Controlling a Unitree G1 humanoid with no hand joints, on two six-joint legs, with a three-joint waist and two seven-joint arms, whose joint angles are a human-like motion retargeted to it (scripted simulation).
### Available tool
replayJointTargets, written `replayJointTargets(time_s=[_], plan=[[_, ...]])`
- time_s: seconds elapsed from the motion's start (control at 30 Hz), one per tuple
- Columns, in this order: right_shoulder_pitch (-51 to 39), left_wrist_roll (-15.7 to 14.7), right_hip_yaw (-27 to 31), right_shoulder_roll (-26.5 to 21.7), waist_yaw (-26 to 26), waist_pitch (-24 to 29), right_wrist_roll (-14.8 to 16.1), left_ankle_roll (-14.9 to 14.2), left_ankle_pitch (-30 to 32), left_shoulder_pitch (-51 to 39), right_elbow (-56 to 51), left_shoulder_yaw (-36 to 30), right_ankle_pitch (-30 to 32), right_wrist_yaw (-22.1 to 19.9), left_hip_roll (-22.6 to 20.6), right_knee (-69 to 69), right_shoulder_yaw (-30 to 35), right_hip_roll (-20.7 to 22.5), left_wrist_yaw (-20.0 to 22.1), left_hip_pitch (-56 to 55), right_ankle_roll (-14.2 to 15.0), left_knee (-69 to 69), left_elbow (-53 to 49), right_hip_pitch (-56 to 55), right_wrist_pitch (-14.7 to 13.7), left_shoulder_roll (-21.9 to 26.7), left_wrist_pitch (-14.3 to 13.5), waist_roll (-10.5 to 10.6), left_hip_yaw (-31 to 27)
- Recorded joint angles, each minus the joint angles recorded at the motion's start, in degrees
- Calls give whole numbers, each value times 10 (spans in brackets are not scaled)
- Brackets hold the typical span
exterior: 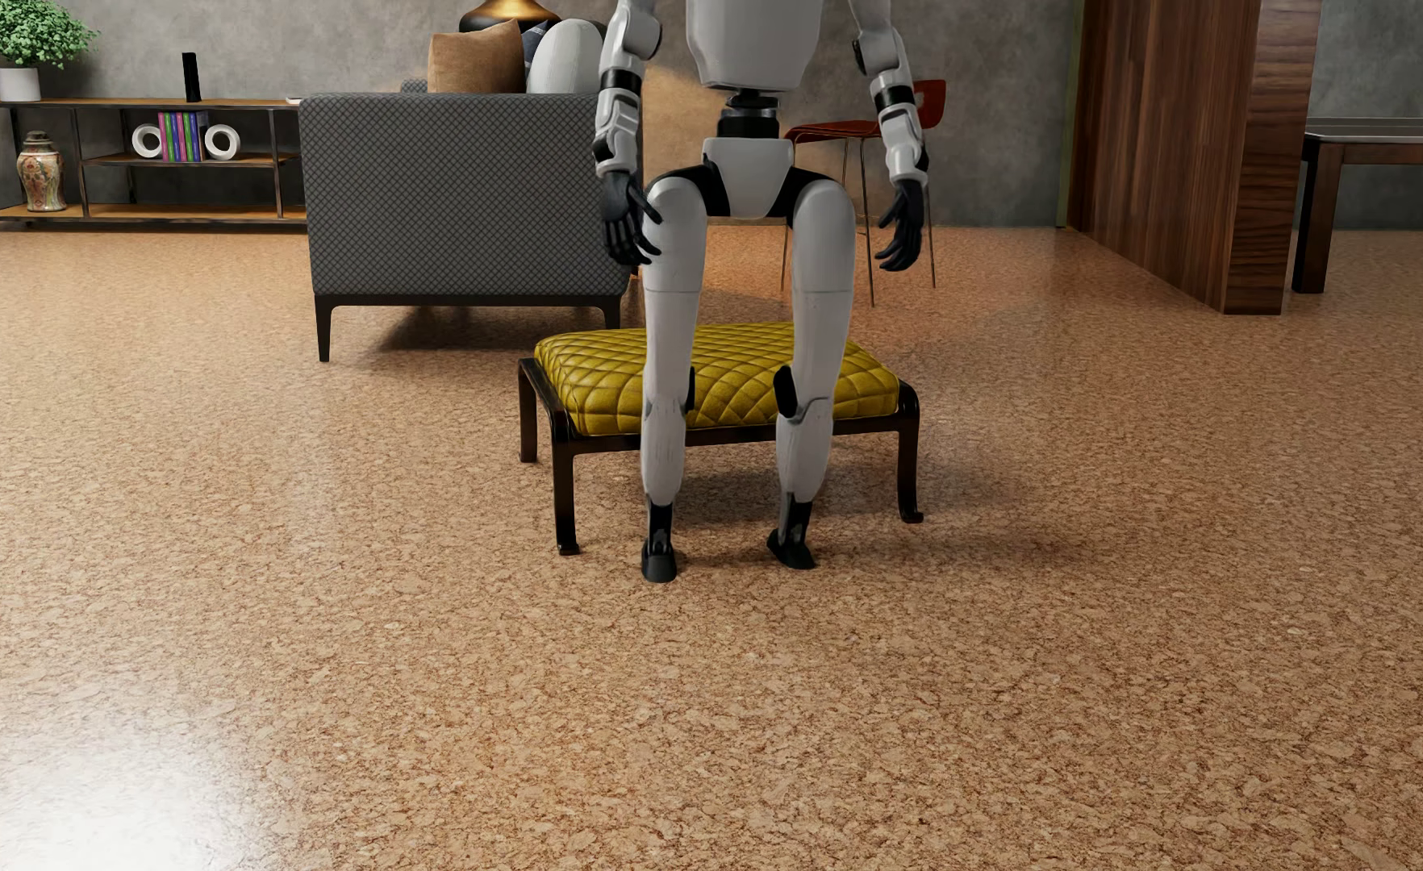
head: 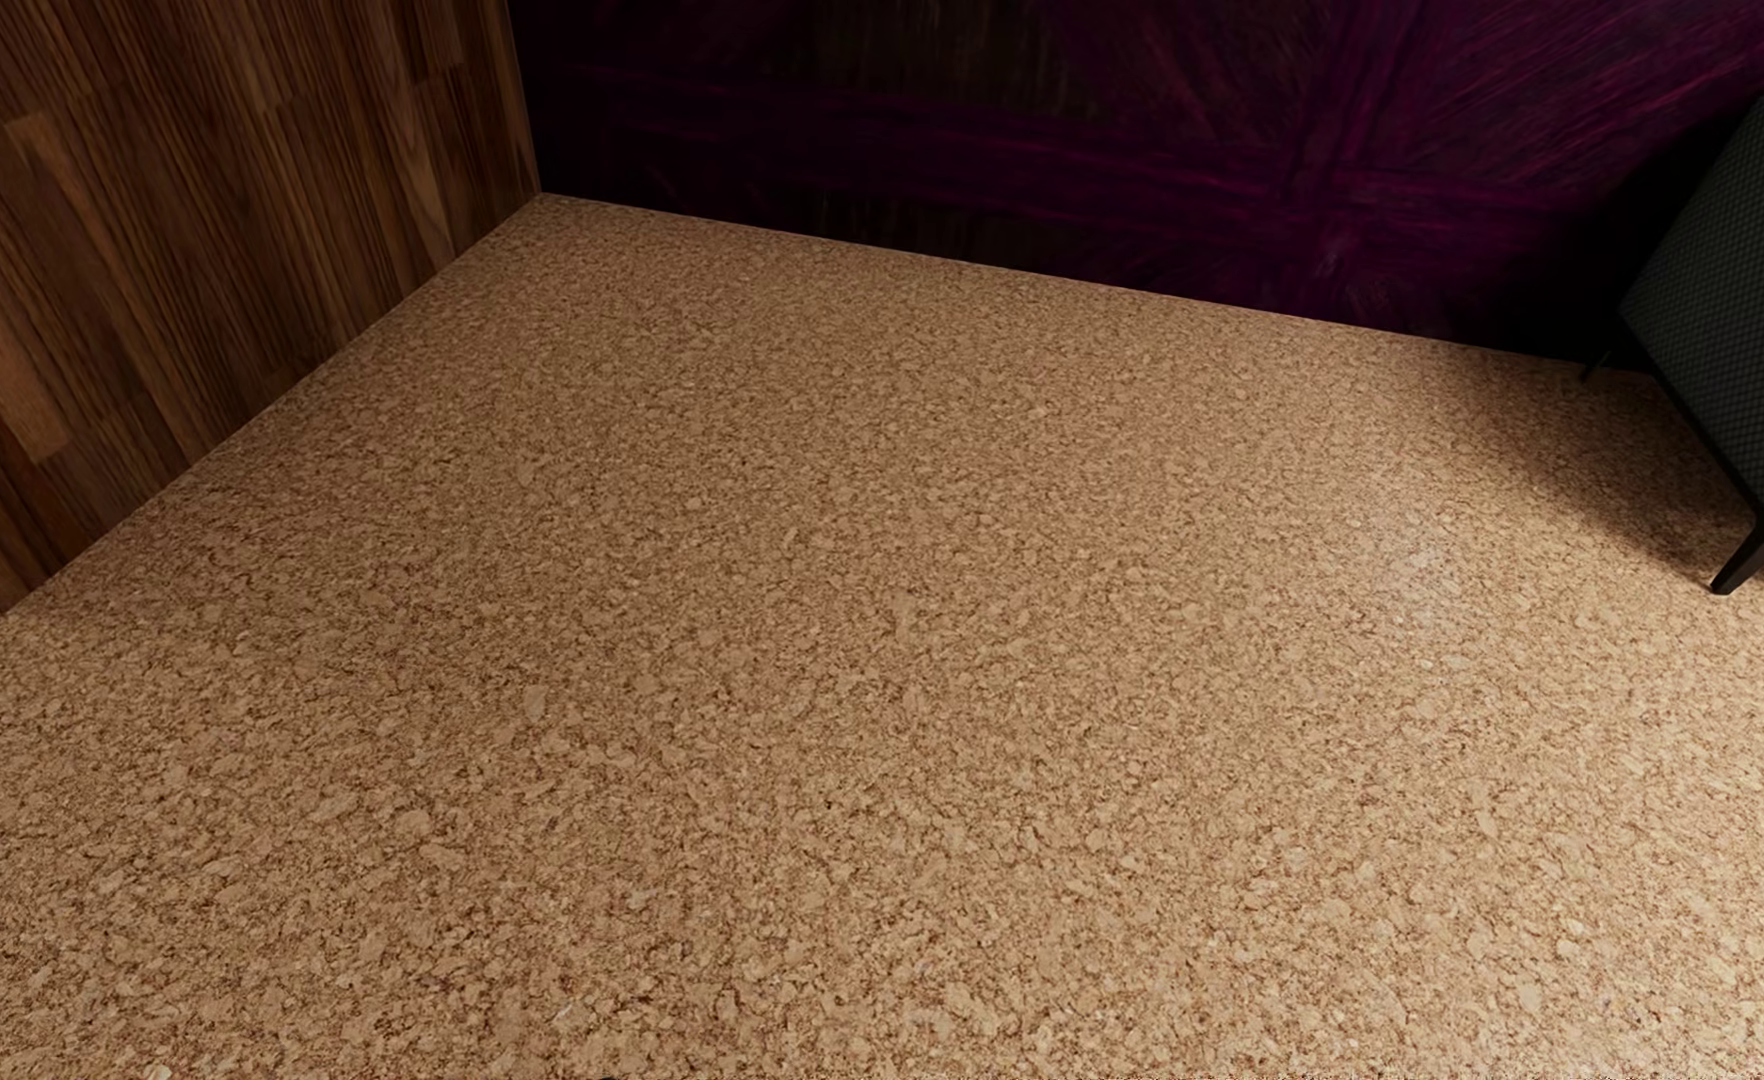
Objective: Take a seat on the chair
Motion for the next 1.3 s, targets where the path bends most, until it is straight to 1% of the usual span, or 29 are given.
replayJointTargets(time_s=[0.1, 0.17, 0.2, 0.3, 0.33, 0.4, 0.47, 0.5, 0.57, 0.63, 0.67, 0.7, 0.73, 0.77, 0.8, 0.83, 0.9, 0.93, 0.97, 1.03, 1.1, 1.17, 1.23, 1.3], plan=[[-3, 2, -1, 0, 0, 1, 2, 2, -1, -7, 7, -4, -2, -6, -1, 1, 1, 1, 5, 1, 0, 0, 15, -1, 2, -1, 3, -1, 4], [-10, -8, 1, 1, 0, 7, -3, 5, 1, -16, 4, -5, 0, 1, -2, 3, 11, 3, 12, 1, -3, -1, 26, -4, 3, -2, 12, -1, 5], [-16, -14, 2, 1, -1, 13, -5, 8, 5, -22, 0, -7, -1, 4, -3, 12, 17, 4, 13, 0, -6, -2, 27, -11, 3, 0, 16, -1, 5], [-45, -17, 9, 3, -1, 33, -13, 18, -3, -50, -17, -28, -3, 11, -1, 46, 51, 6, 16, -36, -11, 41, 25, -47, 5, 1, 25, -1, 0], [-69, -13, 12, 3, -2, 58, -20, 15, -6, -69, -19, -44, 1, 10, -1, 52, 63, 4, 13, -44, -12, 61, 17, -50, 5, 1, 23, -1, 0], [-111, -7, 24, 5, -8, 85, -23, 15, -16, -112, -35, -81, -17, 6, 7, 139, 95, 1, 8, -114, -12, 132, -1, -130, 12, 3, 25, 1, -20], [-162, 7, 35, 0, -12, 131, -21, -4, -26, -171, -71, -130, -35, 7, 23, 239, 122, -9, -13, -194, 1, 212, -44, -222, 11, 16, 16, 0, -38], [-187, 14, 37, -5, -13, 155, -21, -14, -35, -201, -96, -162, -49, 3, 31, 295, 137, -17, -15, -244, 8, 258, -76, -277, 10, 25, 12, -1, -46], [-238, 34, 40, -19, -12, 214, -22, -21, -55, -268, -143, -235, -77, -13, 41, 399, 181, -29, -21, -327, 15, 348, -143, -366, 0, 49, -4, -2, -61], [-286, 50, 46, -41, -11, 267, -25, -25, -73, -341, -187, -310, -99, -13, 44, 496, 218, -39, -30, -415, 20, 438, -194, -456, -9, 66, -14, 0, -79], [-309, 59, 51, -58, -10, 291, -35, -28, -81, -378, -221, -344, -109, -7, 44, 545, 239, -44, -34, -462, 23, 483, -217, -504, -16, 75, -19, 0, -90], [-336, 70, 57, -83, -10, 317, -48, -35, -91, -418, -269, -376, -119, 15, 48, 592, 258, -47, -45, -508, 27, 530, -246, -550, -29, 89, -31, 2, -101], [-359, 81, 64, -116, -10, 340, -43, -44, -101, -457, -326, -412, -129, 25, 52, 641, 277, -52, -53, -553, 34, 576, -285, -596, -39, 108, -48, 2, -111], [-379, 78, 72, -157, -11, 362, -24, -49, -110, -496, -392, -448, -140, 6, 53, 689, 291, -59, -45, -596, 42, 621, -330, -640, -45, 131, -53, 4, -121], [-402, 62, 78, -199, -13, 382, -2, -54, -120, -530, -454, -479, -147, -18, 53, 737, 301, -65, -2, -638, 48, 666, -381, -685, -54, 161, -53, 6, -131], [-430, 43, 84, -239, -15, 403, 15, -61, -128, -563, -511, -501, -155, -26, 54, 782, 312, -71, 36, -678, 53, 709, -436, -727, -60, 195, -50, 6, -140], [-487, -3, 99, -304, -15, 440, 58, -75, -144, -617, -597, -530, -166, -86, 61, 862, 345, -74, 139, -755, 67, 791, -529, -807, -72, 264, -44, 5, -160], [-507, -19, 105, -332, -14, 455, 82, -80, -150, -627, -637, -535, -172, -128, 63, 899, 359, -76, 191, -792, 75, 830, -572, -843, -85, 296, -51, 7, -170], [-514, -30, 112, -364, -13, 466, 103, -85, -157, -621, -683, -525, -176, -162, 63, 935, 361, -79, 236, -825, 83, 867, -615, -877, -98, 326, -57, 9, -180], [-501, -30, 126, -418, -11, 489, 125, -93, -171, -579, -767, -466, -185, -207, 63, 1006, 339, -83, 304, -877, 93, 936, -663, -935, -121, 367, -68, 9, -194], [-461, -29, 137, -447, -10, 503, 131, -99, -180, -534, -819, -406, -192, -247, 65, 1063, 295, -89, 335, -915, 101, 992, -700, -975, -139, 392, -74, 9, -206], [-423, -25, 142, -458, -9, 510, 129, -103, -179, -492, -841, -357, -188, -257, 66, 1101, 258, -92, 345, -929, 102, 1029, -716, -990, -145, 399, -76, 10, -213], [-393, -20, 145, -442, -12, 503, 117, -104, -175, -453, -832, -322, -179, -244, 66, 1124, 232, -94, 335, -928, 100, 1052, -712, -989, -138, 391, -70, 10, -217], [-369, -13, 147, -417, -13, 494, 106, -105, -165, -421, -806, -286, -163, -220, 69, 1136, 214, -93, 308, -910, 96, 1062, -685, -974, -125, 366, -64, 11, -218]])
